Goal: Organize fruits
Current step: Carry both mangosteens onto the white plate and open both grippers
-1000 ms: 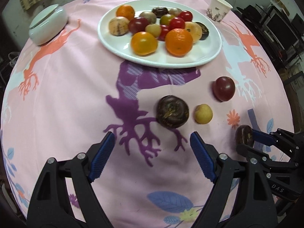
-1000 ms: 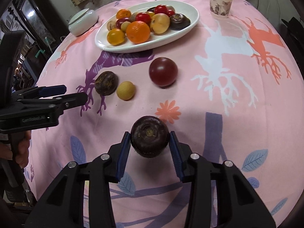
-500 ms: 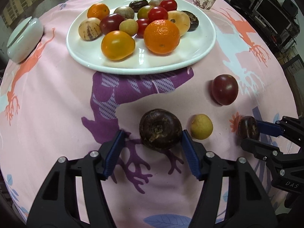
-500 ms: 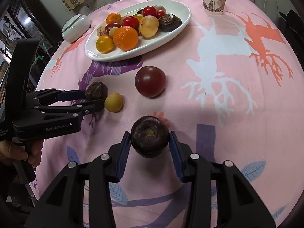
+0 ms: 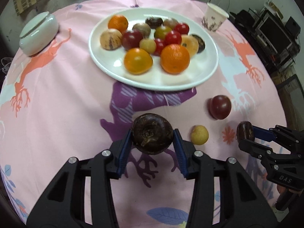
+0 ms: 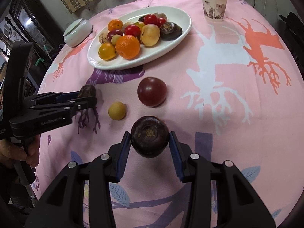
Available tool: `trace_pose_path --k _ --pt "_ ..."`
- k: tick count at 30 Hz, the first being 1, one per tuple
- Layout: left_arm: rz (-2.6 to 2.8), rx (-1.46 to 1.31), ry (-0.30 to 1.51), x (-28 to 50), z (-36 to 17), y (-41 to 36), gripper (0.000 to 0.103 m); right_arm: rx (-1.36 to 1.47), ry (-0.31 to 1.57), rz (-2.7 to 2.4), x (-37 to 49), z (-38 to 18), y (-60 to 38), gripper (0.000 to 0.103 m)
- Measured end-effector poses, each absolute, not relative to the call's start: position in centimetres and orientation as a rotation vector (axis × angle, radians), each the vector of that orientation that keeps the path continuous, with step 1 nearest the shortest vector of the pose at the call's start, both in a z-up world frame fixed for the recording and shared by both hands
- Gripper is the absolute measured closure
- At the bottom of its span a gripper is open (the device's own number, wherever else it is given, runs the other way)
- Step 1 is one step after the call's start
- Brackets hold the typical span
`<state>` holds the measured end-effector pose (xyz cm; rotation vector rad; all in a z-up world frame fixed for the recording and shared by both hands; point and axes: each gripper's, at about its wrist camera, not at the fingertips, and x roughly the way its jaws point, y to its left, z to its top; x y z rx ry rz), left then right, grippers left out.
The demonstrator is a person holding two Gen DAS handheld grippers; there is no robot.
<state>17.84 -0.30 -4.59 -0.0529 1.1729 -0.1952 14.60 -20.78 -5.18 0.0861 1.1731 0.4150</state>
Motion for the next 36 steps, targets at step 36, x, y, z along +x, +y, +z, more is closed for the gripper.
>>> trace_pose_path --k 36 --pt "-0.076 -0.167 1.037 29.4 -2.4 4.0 0.039 0.254 1.034 0.455 32.3 -1.8 -13.4 0.046"
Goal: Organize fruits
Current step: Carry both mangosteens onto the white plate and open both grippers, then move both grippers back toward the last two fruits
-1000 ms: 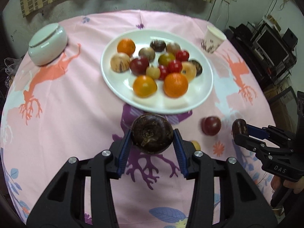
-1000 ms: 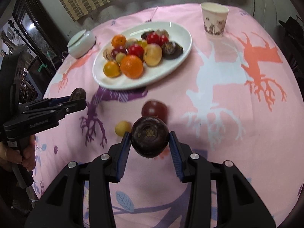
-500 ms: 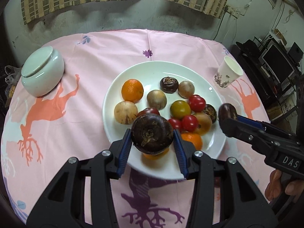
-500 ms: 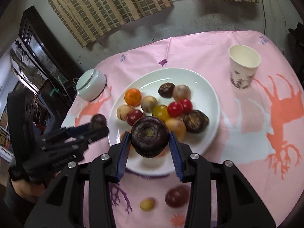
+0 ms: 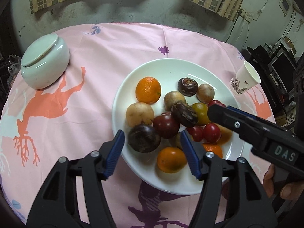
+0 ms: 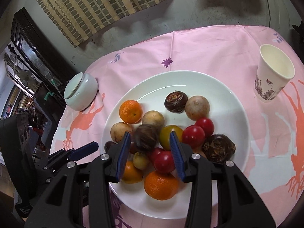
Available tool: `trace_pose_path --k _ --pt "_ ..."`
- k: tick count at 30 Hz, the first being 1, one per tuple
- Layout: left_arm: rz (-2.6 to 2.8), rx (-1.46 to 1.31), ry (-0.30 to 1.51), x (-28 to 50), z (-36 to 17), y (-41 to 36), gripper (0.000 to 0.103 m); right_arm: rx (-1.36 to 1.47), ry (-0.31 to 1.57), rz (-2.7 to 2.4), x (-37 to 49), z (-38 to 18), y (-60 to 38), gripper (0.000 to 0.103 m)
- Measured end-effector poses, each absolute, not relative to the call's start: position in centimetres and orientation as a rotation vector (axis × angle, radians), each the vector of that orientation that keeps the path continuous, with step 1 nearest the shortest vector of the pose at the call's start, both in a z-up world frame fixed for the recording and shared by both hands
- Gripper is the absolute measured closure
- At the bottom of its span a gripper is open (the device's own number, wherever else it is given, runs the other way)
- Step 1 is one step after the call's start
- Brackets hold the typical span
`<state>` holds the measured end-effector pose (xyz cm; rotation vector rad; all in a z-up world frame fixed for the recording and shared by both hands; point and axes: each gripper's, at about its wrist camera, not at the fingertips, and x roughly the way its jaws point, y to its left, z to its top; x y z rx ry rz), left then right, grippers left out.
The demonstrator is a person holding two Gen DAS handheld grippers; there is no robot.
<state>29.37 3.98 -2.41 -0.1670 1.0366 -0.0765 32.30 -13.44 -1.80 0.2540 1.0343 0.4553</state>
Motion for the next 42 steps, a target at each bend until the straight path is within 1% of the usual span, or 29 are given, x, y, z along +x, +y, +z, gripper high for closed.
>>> trace_pose_path --k 1,6,11,16,21,26,30,42 --pt "-0.070 -0.161 1.032 29.2 -2.2 4.0 0.038 0.265 1.026 0.444 32.1 -1.7 -13.8 0.037" --pt "-0.055 -0.138 1.025 27.7 -1.2 3.7 0.031 0.269 1.017 0.430 30.4 -1.1 -15.4 0.037" --pt "-0.051 -0.155 1.038 24.9 -0.8 3.5 0.028 0.291 1.030 0.391 27.7 -0.8 -18.2 0.037" --pt "-0.053 -0.193 1.085 21.9 -1.4 3.4 0.027 0.309 1.056 0.342 24.0 -1.3 -20.7 0.035" --pt "-0.049 -0.189 1.142 18.6 -2.7 2.4 0.022 0.330 1.119 0.317 20.5 -2.8 -21.9 0.035" --pt "-0.086 -0.167 1.202 16.0 -4.1 0.6 0.022 0.301 1.154 0.316 17.7 -3.9 -21.7 0.036" --pt "-0.119 -0.133 1.210 15.0 -4.6 -1.1 0.022 0.297 1.169 0.314 15.9 -4.3 -22.3 0.035" --pt "-0.193 -0.044 1.227 16.3 -5.9 -5.3 0.023 0.360 1.217 0.267 13.8 -6.6 -25.5 0.036"
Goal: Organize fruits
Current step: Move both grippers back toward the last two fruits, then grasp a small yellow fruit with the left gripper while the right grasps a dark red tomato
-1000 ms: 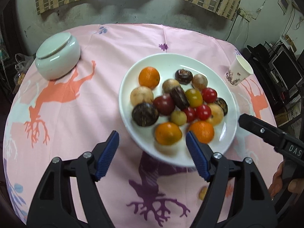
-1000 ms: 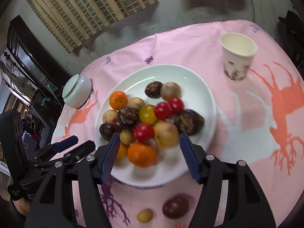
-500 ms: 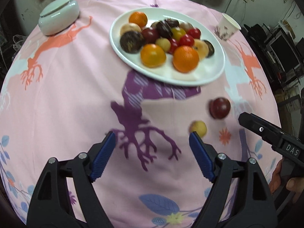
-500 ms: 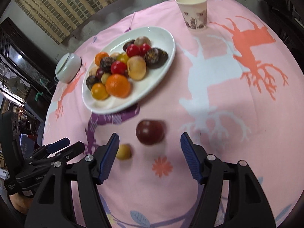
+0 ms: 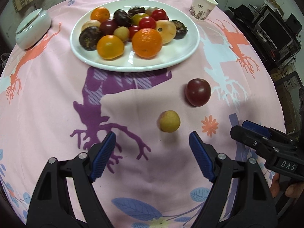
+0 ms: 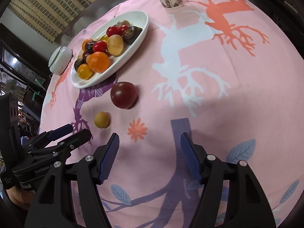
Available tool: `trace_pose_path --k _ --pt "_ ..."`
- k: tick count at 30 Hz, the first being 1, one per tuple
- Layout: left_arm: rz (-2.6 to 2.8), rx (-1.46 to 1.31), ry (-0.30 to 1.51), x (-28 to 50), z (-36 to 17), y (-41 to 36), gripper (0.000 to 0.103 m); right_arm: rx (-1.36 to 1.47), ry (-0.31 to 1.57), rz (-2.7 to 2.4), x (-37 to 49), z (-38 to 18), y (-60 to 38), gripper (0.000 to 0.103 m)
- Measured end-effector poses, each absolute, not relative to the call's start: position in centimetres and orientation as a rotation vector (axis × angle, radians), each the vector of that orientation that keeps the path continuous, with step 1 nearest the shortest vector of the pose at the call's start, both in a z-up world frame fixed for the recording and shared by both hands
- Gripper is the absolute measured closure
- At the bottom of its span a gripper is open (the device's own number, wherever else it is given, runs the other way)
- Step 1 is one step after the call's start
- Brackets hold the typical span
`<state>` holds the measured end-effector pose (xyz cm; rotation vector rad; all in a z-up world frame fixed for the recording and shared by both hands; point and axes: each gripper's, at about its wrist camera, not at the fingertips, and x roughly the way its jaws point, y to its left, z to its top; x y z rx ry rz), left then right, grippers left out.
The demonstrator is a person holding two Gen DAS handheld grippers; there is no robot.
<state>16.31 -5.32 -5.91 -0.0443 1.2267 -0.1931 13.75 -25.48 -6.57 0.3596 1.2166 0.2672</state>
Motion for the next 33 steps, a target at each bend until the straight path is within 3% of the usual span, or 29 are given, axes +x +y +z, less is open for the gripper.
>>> trace_pose_path --k 5,7,8,11,29,30,31,33 --pt "-0.208 -0.032 1.240 17.2 -6.8 -6.2 0.024 0.358 1.214 0.269 14.4 -6.9 -25.7 0.036" --pt "-0.216 -0.033 1.244 17.6 -7.1 -6.4 0.030 0.358 1.216 0.272 14.7 -7.0 -25.6 0.036" --pt "-0.220 -0.032 1.245 17.8 -7.2 -6.6 0.035 0.357 1.216 0.274 14.8 -7.1 -25.6 0.036" --pt "-0.256 -0.001 1.231 18.1 -7.5 -7.1 0.077 0.355 1.215 0.278 15.3 -7.1 -25.5 0.036" --pt "-0.211 -0.160 1.241 16.7 -7.6 -2.0 0.077 0.117 1.178 0.339 20.0 -7.4 -18.0 0.036" --pt "-0.211 -0.162 1.241 16.7 -7.6 -1.9 0.077 0.082 1.174 0.340 20.2 -7.6 -17.6 0.037" --pt "-0.211 -0.162 1.242 16.7 -7.6 -2.0 0.077 0.035 1.173 0.347 20.3 -7.8 -17.1 0.054" --pt "-0.213 -0.161 1.247 16.7 -7.5 -2.0 0.077 -0.022 1.167 0.347 20.3 -7.8 -16.7 0.063"
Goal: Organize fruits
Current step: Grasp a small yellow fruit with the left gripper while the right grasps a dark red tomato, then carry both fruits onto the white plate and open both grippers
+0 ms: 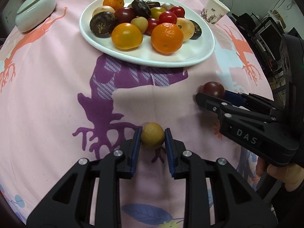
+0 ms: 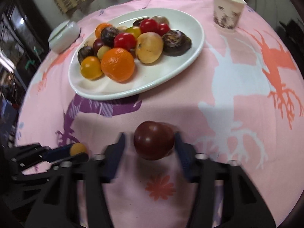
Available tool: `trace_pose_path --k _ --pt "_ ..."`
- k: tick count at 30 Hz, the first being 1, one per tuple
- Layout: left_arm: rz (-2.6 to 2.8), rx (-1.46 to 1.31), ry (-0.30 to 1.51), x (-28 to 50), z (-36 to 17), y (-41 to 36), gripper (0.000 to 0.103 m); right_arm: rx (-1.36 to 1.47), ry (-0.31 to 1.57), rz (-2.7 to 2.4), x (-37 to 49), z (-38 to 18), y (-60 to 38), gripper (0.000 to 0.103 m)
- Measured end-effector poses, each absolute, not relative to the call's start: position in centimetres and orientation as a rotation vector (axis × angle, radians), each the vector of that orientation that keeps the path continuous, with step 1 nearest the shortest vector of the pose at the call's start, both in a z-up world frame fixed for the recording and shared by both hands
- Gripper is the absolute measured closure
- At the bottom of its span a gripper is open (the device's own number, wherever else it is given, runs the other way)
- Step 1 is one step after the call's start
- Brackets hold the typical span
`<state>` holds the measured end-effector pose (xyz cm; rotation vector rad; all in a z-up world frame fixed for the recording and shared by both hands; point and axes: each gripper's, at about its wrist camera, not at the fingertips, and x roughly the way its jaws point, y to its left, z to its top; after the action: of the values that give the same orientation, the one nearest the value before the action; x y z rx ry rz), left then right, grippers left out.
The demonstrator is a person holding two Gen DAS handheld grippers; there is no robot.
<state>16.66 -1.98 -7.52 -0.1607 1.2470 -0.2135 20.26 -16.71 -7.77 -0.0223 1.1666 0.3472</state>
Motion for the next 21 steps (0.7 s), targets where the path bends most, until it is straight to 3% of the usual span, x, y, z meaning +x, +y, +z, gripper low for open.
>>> trace_pose_path --k 15,21 --pt "-0.209 -0.150 1.035 21.8 1.0 0.4 0.077 0.138 1.002 0.434 22.4 0.4 -19.2 0.062" --pt "-0.179 -0.151 1.018 26.3 0.6 0.6 0.077 0.147 0.951 0.458 26.9 1.3 -17.0 0.062"
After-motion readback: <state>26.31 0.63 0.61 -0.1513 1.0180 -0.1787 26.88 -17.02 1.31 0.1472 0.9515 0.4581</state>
